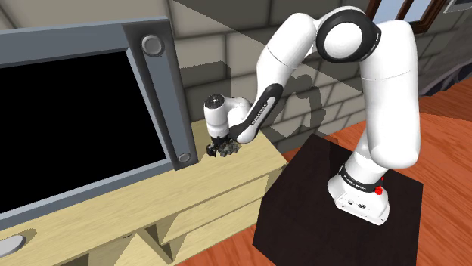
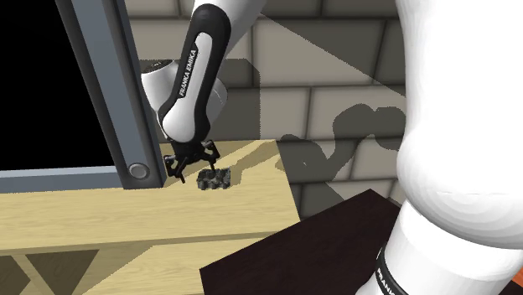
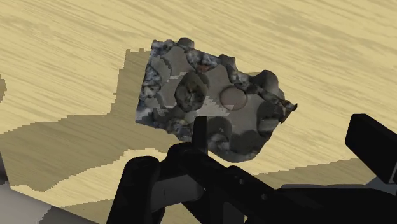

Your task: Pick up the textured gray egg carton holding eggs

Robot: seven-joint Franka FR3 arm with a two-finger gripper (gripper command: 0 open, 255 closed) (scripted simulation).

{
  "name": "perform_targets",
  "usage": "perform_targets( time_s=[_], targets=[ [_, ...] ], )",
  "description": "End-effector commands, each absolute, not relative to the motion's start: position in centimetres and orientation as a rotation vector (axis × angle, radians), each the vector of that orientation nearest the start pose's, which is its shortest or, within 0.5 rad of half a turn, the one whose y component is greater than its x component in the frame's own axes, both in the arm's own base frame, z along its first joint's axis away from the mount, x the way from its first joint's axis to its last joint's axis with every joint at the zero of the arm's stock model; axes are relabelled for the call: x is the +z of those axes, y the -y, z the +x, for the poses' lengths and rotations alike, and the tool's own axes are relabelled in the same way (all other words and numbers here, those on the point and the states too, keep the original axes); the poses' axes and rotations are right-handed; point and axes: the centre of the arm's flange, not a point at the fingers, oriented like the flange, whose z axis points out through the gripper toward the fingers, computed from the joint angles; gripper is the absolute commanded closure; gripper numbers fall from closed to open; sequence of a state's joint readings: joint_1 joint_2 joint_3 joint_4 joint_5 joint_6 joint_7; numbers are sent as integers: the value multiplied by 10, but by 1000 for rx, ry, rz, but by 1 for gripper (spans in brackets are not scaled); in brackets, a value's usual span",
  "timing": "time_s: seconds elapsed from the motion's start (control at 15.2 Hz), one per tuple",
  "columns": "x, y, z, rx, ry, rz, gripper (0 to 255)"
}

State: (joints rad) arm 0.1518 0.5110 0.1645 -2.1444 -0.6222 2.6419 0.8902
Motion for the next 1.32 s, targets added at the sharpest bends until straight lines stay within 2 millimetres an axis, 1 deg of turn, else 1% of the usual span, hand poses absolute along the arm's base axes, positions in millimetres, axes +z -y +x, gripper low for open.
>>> perform_targets(
  time_s=[0.0,0.13,0.26,0.33,0.92,1.25],
  targets=[
    [151,-192,530,-220,-76,-3304,0],
    [137,-192,530,-220,-76,-3304,0],
    [137,-192,529,-220,-76,-3304,0],
    [137,-193,530,-220,-76,-3304,255],
    [137,-192,530,-220,-76,-3304,255],
    [164,-192,530,-220,-76,-3304,255]
  ],
)
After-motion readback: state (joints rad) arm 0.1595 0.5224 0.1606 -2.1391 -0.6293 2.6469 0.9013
